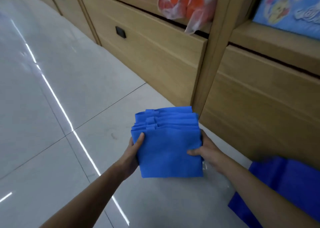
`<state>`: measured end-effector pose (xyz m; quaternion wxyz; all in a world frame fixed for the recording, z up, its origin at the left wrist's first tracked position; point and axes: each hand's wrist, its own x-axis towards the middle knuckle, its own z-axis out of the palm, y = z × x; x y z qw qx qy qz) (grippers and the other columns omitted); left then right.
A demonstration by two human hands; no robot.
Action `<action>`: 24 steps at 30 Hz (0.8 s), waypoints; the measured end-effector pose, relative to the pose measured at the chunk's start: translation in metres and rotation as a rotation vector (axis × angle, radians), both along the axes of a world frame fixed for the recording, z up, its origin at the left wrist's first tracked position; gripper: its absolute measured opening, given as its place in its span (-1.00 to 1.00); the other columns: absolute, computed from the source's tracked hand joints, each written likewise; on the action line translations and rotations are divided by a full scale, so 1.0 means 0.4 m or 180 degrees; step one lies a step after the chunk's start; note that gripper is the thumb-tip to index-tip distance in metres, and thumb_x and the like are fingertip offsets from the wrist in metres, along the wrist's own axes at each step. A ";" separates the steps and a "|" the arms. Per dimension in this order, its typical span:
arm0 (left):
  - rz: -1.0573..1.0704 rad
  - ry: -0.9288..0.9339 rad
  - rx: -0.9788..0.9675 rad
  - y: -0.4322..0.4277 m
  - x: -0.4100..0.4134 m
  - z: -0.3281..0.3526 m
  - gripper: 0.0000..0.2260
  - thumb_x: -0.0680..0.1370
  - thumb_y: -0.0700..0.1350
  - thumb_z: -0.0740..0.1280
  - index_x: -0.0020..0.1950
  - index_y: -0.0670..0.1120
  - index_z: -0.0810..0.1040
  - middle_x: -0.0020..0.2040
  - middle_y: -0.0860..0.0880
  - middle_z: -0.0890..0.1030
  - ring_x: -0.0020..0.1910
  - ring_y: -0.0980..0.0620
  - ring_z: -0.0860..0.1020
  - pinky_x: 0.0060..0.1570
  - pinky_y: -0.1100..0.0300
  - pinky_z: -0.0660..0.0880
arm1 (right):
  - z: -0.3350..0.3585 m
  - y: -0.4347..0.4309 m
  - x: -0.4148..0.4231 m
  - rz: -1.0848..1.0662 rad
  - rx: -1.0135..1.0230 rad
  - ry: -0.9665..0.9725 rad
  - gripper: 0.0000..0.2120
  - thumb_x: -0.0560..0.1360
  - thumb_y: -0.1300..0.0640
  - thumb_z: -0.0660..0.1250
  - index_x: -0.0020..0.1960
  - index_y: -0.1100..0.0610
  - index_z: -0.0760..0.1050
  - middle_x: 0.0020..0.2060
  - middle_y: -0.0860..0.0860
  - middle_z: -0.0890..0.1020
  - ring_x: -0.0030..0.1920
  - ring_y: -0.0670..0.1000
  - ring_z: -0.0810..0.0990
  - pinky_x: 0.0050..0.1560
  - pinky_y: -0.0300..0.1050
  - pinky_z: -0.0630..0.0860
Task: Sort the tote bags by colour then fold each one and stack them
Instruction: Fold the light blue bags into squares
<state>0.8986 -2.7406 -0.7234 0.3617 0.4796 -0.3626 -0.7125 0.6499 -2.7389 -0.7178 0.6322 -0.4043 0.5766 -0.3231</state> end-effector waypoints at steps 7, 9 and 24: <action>-0.0063 -0.0269 -0.0549 -0.063 -0.064 -0.077 -0.27 0.29 0.32 0.45 0.36 0.06 0.34 0.28 0.00 0.53 0.25 -0.01 0.52 0.23 -0.06 0.45 | -0.121 0.076 -0.021 -0.1067 -0.0278 -0.0243 -0.27 0.35 0.46 0.42 0.27 -0.18 0.28 0.18 -0.12 0.54 0.17 -0.08 0.53 0.07 -0.13 0.51; -0.0150 -0.0346 -0.0686 -0.068 -0.073 -0.093 -0.30 0.33 0.32 0.41 0.38 0.08 0.32 0.29 0.03 0.52 0.25 0.02 0.51 0.21 -0.01 0.45 | -0.147 0.091 -0.010 -0.1191 -0.0343 -0.0312 -0.30 0.35 0.39 0.46 0.28 -0.15 0.28 0.16 -0.12 0.55 0.13 -0.09 0.55 0.05 -0.14 0.52; -0.1527 -0.1070 -0.0234 -0.137 -0.206 -0.120 -0.12 0.19 0.27 0.51 0.44 0.22 0.22 0.23 0.10 0.53 0.11 0.06 0.59 0.20 -0.01 0.48 | -0.188 0.176 -0.050 -0.3230 0.0503 -0.0056 -0.51 0.29 -0.07 0.55 0.09 0.17 0.52 -0.02 0.06 0.65 -0.10 0.06 0.63 -0.12 -0.05 0.58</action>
